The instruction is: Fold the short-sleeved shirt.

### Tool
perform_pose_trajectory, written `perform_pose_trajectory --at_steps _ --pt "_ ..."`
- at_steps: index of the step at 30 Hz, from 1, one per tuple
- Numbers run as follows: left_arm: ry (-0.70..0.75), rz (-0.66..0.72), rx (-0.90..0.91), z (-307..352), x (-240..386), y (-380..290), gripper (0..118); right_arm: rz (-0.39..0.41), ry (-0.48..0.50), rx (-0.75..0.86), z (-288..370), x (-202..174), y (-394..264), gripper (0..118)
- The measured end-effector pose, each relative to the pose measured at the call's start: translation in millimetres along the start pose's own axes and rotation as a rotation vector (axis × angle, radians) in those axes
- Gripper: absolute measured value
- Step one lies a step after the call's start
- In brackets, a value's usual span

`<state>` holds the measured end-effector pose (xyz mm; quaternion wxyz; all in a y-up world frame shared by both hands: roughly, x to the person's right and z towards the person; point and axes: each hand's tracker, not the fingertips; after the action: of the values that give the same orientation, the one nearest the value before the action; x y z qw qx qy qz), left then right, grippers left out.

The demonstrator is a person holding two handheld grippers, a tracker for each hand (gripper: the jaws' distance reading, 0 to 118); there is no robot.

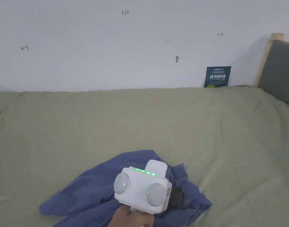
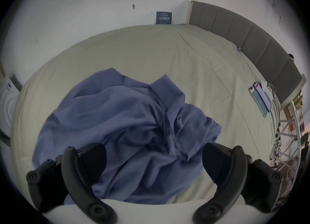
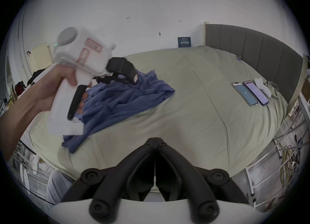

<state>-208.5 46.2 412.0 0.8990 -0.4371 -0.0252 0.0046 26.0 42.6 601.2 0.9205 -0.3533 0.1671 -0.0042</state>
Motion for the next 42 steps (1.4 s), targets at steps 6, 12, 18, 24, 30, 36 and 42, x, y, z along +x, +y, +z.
perform_pose_trajectory --at_steps 6,12,18,24,30,36,42 --pt "0.045 0.056 -0.056 88 -67 -73 116 0.008 0.043 0.033 20 -23 0 2" --pt "0.126 0.244 0.090 183 -135 -164 10 -0.003 0.063 0.036 23 -39 -4 2" --pt "0.206 0.254 0.189 244 -160 -229 10 0.132 0.027 0.061 27 -63 -2 3" --pt "0.251 0.310 0.213 258 -180 -253 10 0.223 -0.019 0.069 27 -77 -2 2" --pt "0.231 0.370 0.164 224 -200 -248 10 0.194 0.026 0.060 23 -75 3 3" --pt "0.211 0.401 0.047 162 -225 -212 103 0.194 0.039 0.035 10 -71 4 3" --pt "0.252 0.363 -0.071 86 -240 -184 111 0.193 0.038 0.000 -5 -69 7 3"
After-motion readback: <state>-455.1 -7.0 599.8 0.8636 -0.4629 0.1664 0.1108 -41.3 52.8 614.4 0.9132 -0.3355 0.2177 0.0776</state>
